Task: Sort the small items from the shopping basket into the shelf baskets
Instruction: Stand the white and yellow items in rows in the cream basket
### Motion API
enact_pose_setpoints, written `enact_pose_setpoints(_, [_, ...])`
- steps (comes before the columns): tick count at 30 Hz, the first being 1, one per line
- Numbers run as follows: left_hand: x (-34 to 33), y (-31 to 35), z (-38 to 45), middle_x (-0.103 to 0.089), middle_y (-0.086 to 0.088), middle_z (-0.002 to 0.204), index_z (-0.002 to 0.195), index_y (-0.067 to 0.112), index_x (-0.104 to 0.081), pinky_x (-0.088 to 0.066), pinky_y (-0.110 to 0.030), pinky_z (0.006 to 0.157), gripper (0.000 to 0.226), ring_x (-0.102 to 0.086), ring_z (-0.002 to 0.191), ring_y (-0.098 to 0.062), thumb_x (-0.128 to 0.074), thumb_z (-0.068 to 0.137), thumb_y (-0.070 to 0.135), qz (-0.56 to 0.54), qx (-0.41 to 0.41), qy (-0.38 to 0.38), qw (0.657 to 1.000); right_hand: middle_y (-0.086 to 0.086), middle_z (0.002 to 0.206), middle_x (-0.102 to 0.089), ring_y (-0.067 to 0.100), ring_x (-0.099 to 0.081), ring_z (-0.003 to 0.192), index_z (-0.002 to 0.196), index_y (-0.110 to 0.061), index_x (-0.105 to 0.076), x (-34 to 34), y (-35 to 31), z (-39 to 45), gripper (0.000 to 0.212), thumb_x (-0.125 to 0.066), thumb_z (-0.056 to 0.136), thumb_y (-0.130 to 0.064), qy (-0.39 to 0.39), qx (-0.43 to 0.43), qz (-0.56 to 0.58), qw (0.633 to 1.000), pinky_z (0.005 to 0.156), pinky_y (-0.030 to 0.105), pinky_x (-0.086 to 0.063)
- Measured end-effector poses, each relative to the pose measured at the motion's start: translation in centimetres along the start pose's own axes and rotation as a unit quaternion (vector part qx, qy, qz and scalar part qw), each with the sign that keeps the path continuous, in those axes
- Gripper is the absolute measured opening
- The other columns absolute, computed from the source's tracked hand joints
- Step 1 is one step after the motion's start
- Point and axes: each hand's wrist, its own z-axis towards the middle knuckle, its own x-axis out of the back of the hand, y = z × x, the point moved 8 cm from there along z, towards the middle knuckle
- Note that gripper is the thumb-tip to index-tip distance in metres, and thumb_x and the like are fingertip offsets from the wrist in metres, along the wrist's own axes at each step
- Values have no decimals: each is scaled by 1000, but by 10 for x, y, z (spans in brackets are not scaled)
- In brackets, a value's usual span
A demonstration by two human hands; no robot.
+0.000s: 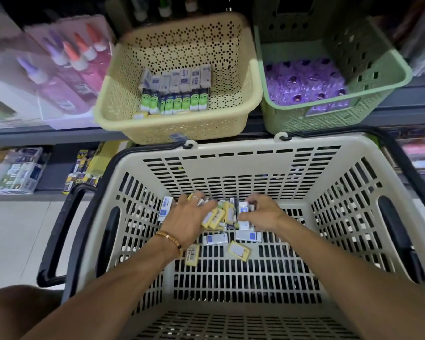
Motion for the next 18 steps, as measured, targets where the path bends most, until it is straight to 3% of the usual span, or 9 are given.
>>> enact_pose_setpoints(4, [15, -15, -1, -43, -1, 132, 118, 35, -50, -47, -36, 97, 49, -48, 117, -26, -70, 79, 10, -165, 43, 40, 985, 5, 108, -65, 21, -69, 92, 118, -16, -57, 5, 1, -10, 35, -72, 87, -10, -51, -14, 115, 992, 76, 30, -60])
enact_pose_setpoints(8, [32, -22, -7, -49, 4, 103, 92, 41, -50, -48, -29, 74, 42, -56, 89, -20, -71, 74, 9, -306, 85, 61, 946, 13, 114, -67, 32, -64, 103, 117, -18, -60, 11, -11, -28, 28, -62, 92, -6, -123, -4, 231, 965, 89, 41, -56])
enact_pose_setpoints(11, [43, -25, -14, -55, 1, 94, 99, 32, -57, -52, -27, 59, 37, -58, 72, -14, -75, 74, 10, -382, 108, 66, 915, 12, 100, -67, 27, -64, 91, 114, -12, -61, 16, -31, -46, 24, -58, 91, -3, -166, 19, 322, 932, 73, 37, -57])
enact_pose_setpoints(13, [49, -26, -22, -59, 0, 89, 105, 29, -58, -46, -16, 48, 40, -55, 56, -6, -75, 77, 7, -467, 119, 56, 875, 11, 91, -65, 26, -66, 83, 109, -9, -61, 18, -47, -62, 26, -61, 84, -4, -188, 36, 399, 897, 61, 32, -57])
enact_pose_setpoints(14, [52, -25, -26, -60, -3, 88, 106, 28, -59, -47, -19, 48, 39, -55, 51, -7, -72, 78, 4, -514, 124, 51, 848, 11, 90, -65, 26, -67, 80, 111, -6, -61, 19, -55, -69, 32, -64, 79, -5, -194, 45, 425, 883, 59, 31, -57])
enact_pose_setpoints(16, [61, -25, -35, -62, -6, 91, 107, 27, -62, -47, -28, 50, 39, -57, 52, -15, -69, 79, 2, -596, 138, 47, 790, 12, 93, -65, 26, -68, 80, 120, 1, -58, 23, -72, -82, 47, -68, 75, -8, -197, 74, 445, 870, 61, 32, -60])
enact_pose_setpoints(18, [73, -23, -46, -62, -3, 91, 107, 27, -65, -42, -23, 46, 40, -56, 54, -15, -66, 79, -2, -663, 149, 50, 732, 12, 99, -67, 25, -69, 84, 122, 5, -58, 28, -91, -96, 47, -65, 78, -9, -197, 107, 446, 867, 69, 32, -59])
